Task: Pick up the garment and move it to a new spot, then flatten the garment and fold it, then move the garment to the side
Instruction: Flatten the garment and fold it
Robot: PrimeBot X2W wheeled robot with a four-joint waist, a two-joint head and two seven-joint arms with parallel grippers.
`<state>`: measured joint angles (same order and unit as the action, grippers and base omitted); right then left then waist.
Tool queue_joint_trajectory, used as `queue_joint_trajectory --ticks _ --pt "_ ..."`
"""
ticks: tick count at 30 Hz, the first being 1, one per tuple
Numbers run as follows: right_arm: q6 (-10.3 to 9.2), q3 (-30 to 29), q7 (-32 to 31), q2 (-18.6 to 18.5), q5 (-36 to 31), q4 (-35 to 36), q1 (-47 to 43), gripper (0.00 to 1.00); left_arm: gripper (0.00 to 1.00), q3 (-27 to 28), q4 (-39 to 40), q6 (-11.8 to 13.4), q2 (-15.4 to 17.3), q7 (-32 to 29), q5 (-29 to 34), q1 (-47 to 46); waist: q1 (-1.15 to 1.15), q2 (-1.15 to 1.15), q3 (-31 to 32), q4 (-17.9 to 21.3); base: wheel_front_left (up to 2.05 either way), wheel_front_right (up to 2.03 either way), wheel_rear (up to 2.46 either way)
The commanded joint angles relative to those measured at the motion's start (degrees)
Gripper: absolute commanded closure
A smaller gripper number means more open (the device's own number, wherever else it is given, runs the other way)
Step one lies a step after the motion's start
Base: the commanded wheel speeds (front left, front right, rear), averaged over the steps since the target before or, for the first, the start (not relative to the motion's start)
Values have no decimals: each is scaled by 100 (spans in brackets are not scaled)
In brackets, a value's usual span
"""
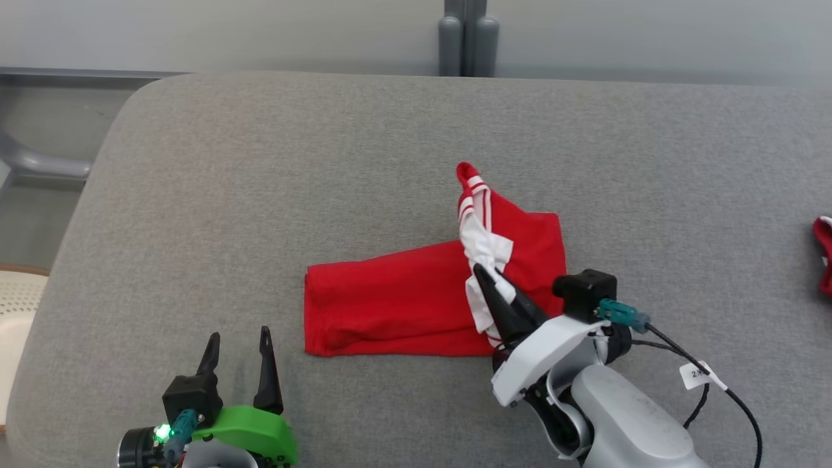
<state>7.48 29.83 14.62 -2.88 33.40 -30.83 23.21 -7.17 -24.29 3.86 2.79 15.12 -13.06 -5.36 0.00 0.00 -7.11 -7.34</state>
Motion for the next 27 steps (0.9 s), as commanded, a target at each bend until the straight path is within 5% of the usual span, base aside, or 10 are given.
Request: queue_joint_trajectory --ticks 1,14,15,16,17,22,27 --pt "1 171 -29 -13 91 -18 80 100 0 -69 -7 -21 25 0 -8 -6 0 0 52 -366 0 0 0" --pt "1 1067 45 -11 941 -729 739 100 0 -783 -73 38 23 0 -211 -247 0 0 -125 -1425 0 0 0" --pt "1 1104 54 -15 1006 -768 794 89 0 -813 -70 65 23 0 -224 -268 0 0 -139 -1444 0 0 0" --pt "1 1129 60 -14 1062 -791 822 65 0 -828 -63 84 22 0 -238 -282 0 0 -147 -1450 0 0 0" --pt "1 1114 65 -15 1101 -797 862 0 0 -833 -58 106 22 0 -253 -297 0 0 -156 -1443 0 0 0" --pt "1 525 58 -23 717 -695 891 0 0 -754 -4 170 20 0 -262 -346 0 0 -180 -1194 0 0 0" --pt "1 -688 59 -14 -196 -472 569 0 0 -608 66 178 22 0 -174 -426 0 0 -166 -762 0 0 0"
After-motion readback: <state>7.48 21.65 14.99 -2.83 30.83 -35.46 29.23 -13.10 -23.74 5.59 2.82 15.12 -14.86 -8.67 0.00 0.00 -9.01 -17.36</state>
